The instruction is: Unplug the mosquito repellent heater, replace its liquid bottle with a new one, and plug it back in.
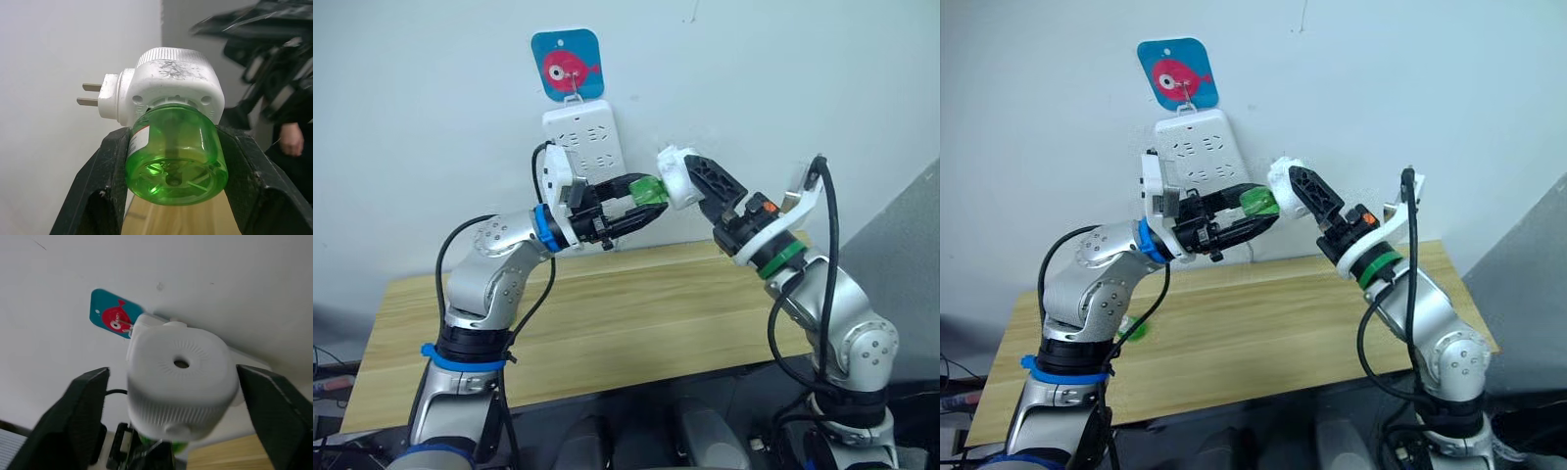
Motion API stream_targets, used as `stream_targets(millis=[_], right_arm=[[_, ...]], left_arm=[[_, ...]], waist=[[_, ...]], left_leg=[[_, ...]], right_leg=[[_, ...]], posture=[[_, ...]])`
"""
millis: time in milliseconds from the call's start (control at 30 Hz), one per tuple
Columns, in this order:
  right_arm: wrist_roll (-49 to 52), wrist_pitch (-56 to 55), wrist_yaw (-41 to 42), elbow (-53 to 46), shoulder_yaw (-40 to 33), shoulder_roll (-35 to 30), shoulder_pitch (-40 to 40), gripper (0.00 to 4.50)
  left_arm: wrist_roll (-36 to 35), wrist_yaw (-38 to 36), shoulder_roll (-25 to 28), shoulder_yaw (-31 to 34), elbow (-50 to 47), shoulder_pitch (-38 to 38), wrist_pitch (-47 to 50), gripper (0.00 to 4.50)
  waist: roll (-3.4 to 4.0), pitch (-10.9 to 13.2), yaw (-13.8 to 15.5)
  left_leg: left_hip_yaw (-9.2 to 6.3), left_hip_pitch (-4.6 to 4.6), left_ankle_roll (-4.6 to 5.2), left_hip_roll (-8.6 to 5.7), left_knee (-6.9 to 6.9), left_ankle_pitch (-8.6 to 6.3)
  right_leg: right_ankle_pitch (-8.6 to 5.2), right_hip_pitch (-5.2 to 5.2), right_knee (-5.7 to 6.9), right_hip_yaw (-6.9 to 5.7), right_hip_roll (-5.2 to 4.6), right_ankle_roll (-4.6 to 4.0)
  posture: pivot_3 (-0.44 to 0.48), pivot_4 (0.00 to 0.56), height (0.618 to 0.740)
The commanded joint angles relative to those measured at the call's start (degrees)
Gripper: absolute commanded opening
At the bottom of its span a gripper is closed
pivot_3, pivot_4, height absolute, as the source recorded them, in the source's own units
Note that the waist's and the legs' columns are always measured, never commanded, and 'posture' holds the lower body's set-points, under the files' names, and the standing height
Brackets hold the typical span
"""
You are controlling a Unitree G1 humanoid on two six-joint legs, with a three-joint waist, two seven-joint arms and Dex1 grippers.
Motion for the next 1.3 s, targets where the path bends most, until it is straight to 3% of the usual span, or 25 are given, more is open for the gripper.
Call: stream_targets(millis=[33, 200, 333, 567, 767, 1300], right_arm=[[7.8, 2.9, 4.8, -1.4, -5.7, -7.8, 3.6, 4.5], [11.1, 15.2, 17.4, 6.8, -10.0, -25.6, 9.4, 4.5], [11.6, 26.8, 32.4, 14.5, -7.9, -33.3, 5.7, 4.5], [11.6, 38.2, 44.4, 22.0, -0.4, -35.3, -2.4, 4.5], [11.6, 39.3, 44.9, 24.3, 3.2, -34.2, -4.5, 4.5], [11.6, 39.1, 44.0, 26.9, 8.5, -27.2, -8.3, 4.5]], left_arm=[[0.9, -3.3, 1.4, 0.3, 0.9, -0.8, -3.3, 2.27], [3.1, -10.4, 4.6, -1.4, 1.8, 2.8, -7.8, 2.27], [4.7, -16.9, 7.4, -3.6, 0.3, 6.4, -12.2, 2.27], [7.0, -20.4, 7.4, -5.4, -0.1, 8.9, -19.8, 2.27], [6.1, -19.7, 6.6, -5.9, -2.2, 9.6, -19.5, 2.27], [6.4, -18.5, 4.7, -7.5, -3.9, 9.1, -18.7, 2.27]], waist=[[0.0, 0.0, 0.4], [0.01, 0.0, 1.2], [0.04, 0.1, 1.4], [0.03, 0.2, 2.7], [0.0, 0.3, 4.4], [0.01, 0.3, 4.6]], left_leg=[[0.02, -0.01, 0.0, 0.0, 0.0, 0.0], [0.13, -0.05, 0.02, -0.01, -0.01, -0.01], [0.24, 0.04, 0.03, 0.12, -0.02, 0.0], [0.13, 0.02, 0.03, 0.26, -0.03, 0.0], [0.12, -0.06, 0.04, 0.23, 0.0, 0.0], [-0.02, -0.15, 0.04, 0.24, 0.0, 0.0]], right_leg=[[0.0, 0.02, -0.09, 0.01, 0.0, 0.0], [0.0, 0.07, -0.31, 0.1, 0.0, 0.0], [0.0, 0.07, -0.28, 0.23, 0.17, -0.01], [0.01, 0.07, -0.32, 0.24, 0.39, -0.02], [0.02, 0.07, -0.45, 0.21, 0.33, -0.01], [0.06, 0.08, -0.56, 0.04, 0.32, -0.01]], posture=[[-0.218, 0.183, 0.74], [-0.209, 0.19, 0.74], [-0.185, 0.198, 0.74], [-0.153, 0.212, 0.74], [-0.145, 0.214, 0.74], [-0.143, 0.21, 0.74]])
